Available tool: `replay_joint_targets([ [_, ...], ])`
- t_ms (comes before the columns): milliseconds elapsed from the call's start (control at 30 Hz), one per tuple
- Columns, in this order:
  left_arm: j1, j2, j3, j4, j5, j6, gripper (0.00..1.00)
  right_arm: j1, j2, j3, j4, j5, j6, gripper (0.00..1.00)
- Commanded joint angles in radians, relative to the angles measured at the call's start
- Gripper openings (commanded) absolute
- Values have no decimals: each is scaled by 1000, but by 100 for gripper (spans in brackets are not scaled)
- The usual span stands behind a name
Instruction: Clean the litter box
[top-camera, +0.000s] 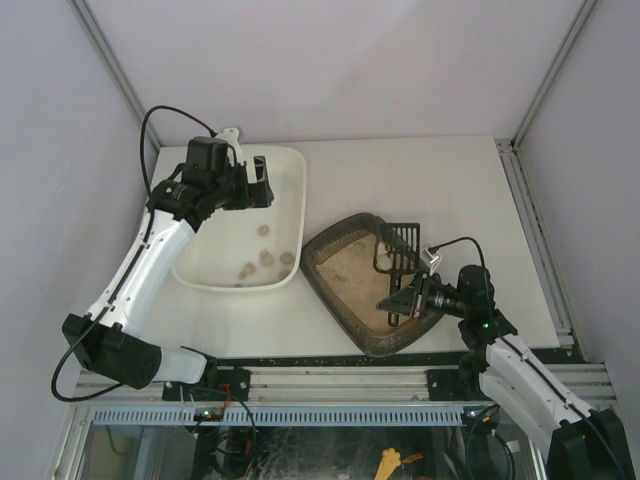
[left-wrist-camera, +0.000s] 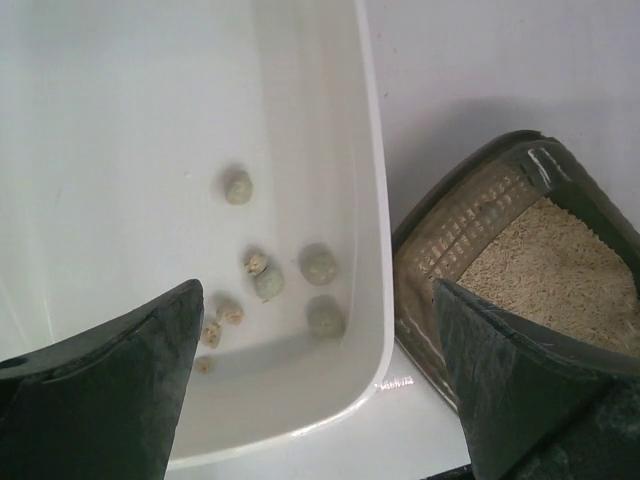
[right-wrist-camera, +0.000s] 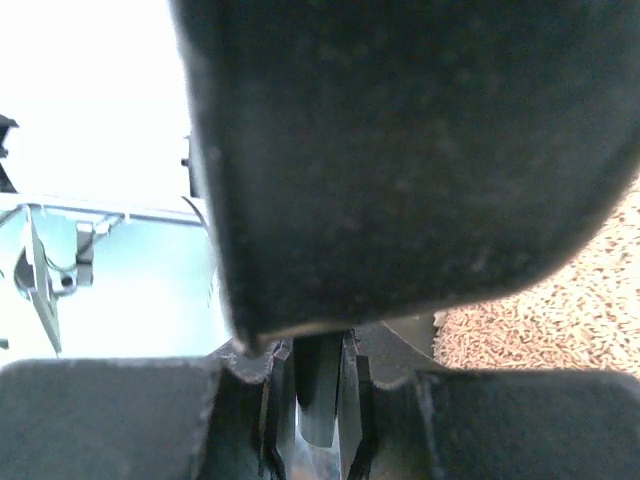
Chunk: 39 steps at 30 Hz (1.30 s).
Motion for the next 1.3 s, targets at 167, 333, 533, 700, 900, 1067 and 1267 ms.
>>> replay_joint_targets([
  [167, 47, -67, 5, -48, -6, 16, 100, -46, 11, -97, 283, -62, 181, 0],
  [333, 59, -67, -16, -38, 4, 10, 100, 4, 38, -48, 213, -44, 147, 0],
  [533, 65, -67, -29, -30, 17, 5, 100, -73, 44, -92, 349, -90, 279, 0],
  [700, 68, -59, -32, -37, 8, 13, 100, 65, 83, -11, 224, -50, 190, 0],
  [900, 72, -61, -5, -79, -91, -15, 100, -1, 99, -11, 267, -86, 246, 0],
  [1067, 85, -66, 18, -89, -31, 83, 100, -96, 109, -78, 564, -137, 451, 0],
  [1267, 91, -64, 23, -94, -49, 125, 75, -8, 115, -22, 422, -118, 369, 0],
])
